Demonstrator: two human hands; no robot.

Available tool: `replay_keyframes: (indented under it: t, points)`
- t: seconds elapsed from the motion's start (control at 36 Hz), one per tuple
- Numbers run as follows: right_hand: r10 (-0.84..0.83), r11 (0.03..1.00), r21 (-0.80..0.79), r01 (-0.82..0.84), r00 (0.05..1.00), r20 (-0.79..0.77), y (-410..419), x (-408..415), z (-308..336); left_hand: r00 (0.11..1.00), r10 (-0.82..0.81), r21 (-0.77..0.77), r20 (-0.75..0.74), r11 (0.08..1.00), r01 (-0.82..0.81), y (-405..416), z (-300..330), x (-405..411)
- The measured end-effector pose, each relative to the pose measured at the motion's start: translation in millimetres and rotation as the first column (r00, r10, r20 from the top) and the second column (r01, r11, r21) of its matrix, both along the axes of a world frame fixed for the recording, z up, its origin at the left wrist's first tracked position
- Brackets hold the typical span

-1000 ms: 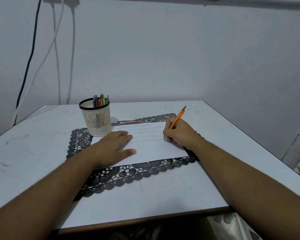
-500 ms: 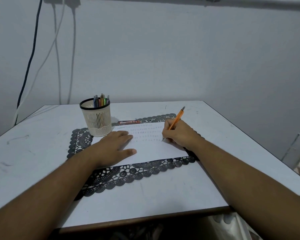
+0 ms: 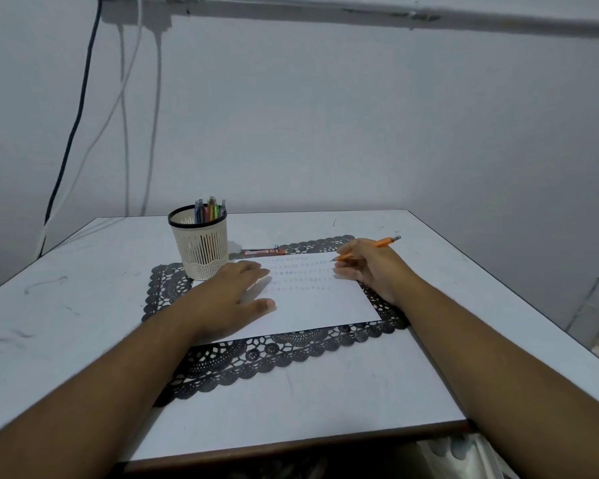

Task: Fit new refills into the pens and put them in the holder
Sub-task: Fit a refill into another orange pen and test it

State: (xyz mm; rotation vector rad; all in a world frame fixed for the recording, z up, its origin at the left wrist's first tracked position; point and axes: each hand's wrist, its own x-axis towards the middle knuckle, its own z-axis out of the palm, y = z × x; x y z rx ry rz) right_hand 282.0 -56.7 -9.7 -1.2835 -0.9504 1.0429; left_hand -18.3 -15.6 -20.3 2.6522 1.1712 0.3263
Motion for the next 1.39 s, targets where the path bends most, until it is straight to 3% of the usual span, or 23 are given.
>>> replay_keyframes:
  t: [0.08,0.25,0.44,0.53,0.61,0.72,0.83,1.03,1.22,1.31,1.39]
  points:
    - [-0.022,1.0,0.016,0.022,0.999,-0.032,0,-2,4,0.999,-0.035,0.058,0.035,0.998,0.033,8,2,-3]
    - [-0.122,0.99,0.08,0.114,0.988,0.096,-7,-8,8,0.97,-0.101,0.31,0.22,0.95,0.029,13,10,-7]
    - [-0.16,0.976,0.153,0.152,0.986,0.039,-2,-12,12,0.821,-0.113,0.534,0.56,0.807,-0.253,16,18,-12]
    - [-0.193,0.962,0.214,0.169,0.976,0.099,0,-20,18,0.727,-0.003,0.442,0.687,0.795,-0.415,20,18,-14]
    - [-0.218,0.942,0.297,0.154,0.956,0.197,5,-34,30,0.617,0.182,0.207,0.766,0.839,-0.503,27,11,-15]
    - [-0.214,0.884,0.463,0.072,0.941,0.264,19,-66,56,0.549,0.371,-0.09,0.749,0.878,-0.47,39,3,-20]
    - [-0.287,0.783,0.622,-0.004,0.885,0.367,32,-105,88,0.485,0.452,-0.26,0.749,0.873,-0.411,53,-4,-28]
    - [-0.374,0.747,0.652,-0.129,0.729,0.573,65,-156,115,0.478,0.424,-0.278,0.769,0.896,-0.347,57,-9,-27]
    - [-0.436,0.812,0.549,-0.198,0.418,0.797,84,-181,107,0.48,0.419,-0.272,0.77,0.897,-0.347,68,-15,-32]
    - [-0.408,0.841,0.497,-0.212,0.353,0.842,89,-186,98,0.483,0.429,-0.286,0.763,0.895,-0.343,69,-17,-33]
    - [-0.342,0.876,0.43,-0.216,0.349,0.872,93,-188,91,0.476,0.418,-0.285,0.773,0.901,-0.328,77,-22,-35]
